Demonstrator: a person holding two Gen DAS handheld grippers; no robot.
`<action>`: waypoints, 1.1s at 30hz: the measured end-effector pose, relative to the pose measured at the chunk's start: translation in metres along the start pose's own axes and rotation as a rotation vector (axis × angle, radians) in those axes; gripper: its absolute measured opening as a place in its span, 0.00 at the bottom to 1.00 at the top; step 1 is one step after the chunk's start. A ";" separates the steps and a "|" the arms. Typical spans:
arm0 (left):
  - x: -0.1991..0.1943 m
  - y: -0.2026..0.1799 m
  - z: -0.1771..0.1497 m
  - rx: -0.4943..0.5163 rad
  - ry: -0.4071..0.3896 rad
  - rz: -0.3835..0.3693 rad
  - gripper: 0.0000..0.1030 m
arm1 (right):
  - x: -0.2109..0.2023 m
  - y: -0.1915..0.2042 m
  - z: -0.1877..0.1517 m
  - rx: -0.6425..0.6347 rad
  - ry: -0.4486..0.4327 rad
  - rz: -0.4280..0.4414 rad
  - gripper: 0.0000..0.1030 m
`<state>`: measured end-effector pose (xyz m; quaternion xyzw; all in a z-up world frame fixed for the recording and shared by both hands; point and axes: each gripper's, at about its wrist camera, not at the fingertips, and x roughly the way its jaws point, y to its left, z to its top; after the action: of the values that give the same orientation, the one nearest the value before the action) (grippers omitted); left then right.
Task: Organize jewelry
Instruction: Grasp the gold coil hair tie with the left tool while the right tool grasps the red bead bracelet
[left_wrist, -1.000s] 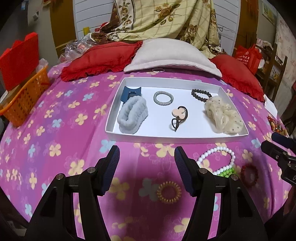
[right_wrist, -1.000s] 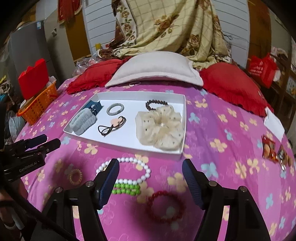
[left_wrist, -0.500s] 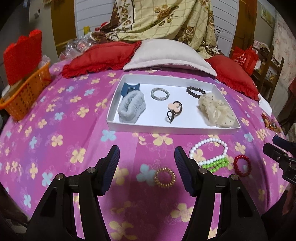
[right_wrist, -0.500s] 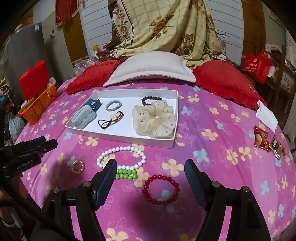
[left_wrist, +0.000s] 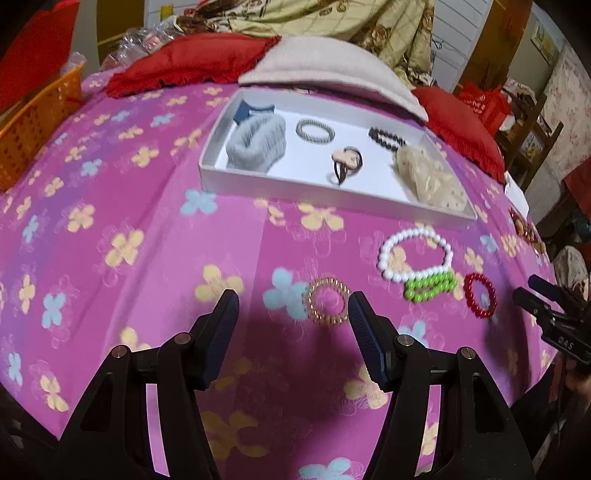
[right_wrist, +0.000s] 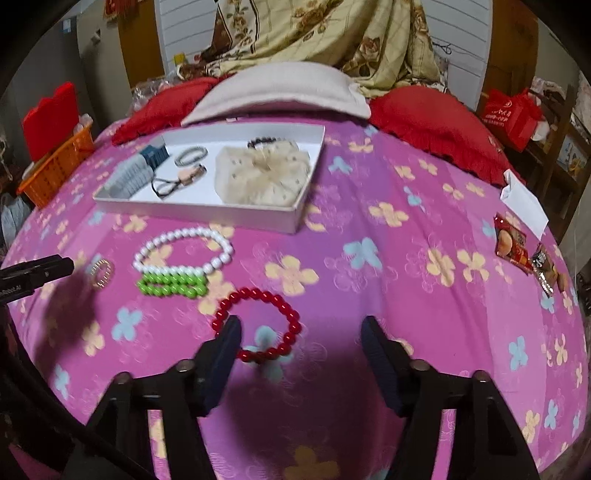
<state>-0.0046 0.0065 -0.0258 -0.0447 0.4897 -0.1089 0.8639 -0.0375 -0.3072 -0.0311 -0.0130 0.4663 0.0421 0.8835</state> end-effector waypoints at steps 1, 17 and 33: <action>0.005 -0.001 -0.002 0.003 0.015 -0.007 0.60 | 0.005 -0.001 -0.001 0.000 0.010 0.000 0.53; 0.037 -0.007 0.002 0.035 0.057 0.035 0.60 | 0.039 0.004 -0.001 -0.061 0.025 -0.017 0.46; 0.045 -0.018 0.002 0.099 0.046 0.102 0.53 | 0.045 0.014 0.004 -0.113 -0.013 0.033 0.11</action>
<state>0.0170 -0.0217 -0.0589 0.0255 0.5051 -0.0897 0.8580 -0.0098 -0.2897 -0.0658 -0.0548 0.4576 0.0830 0.8836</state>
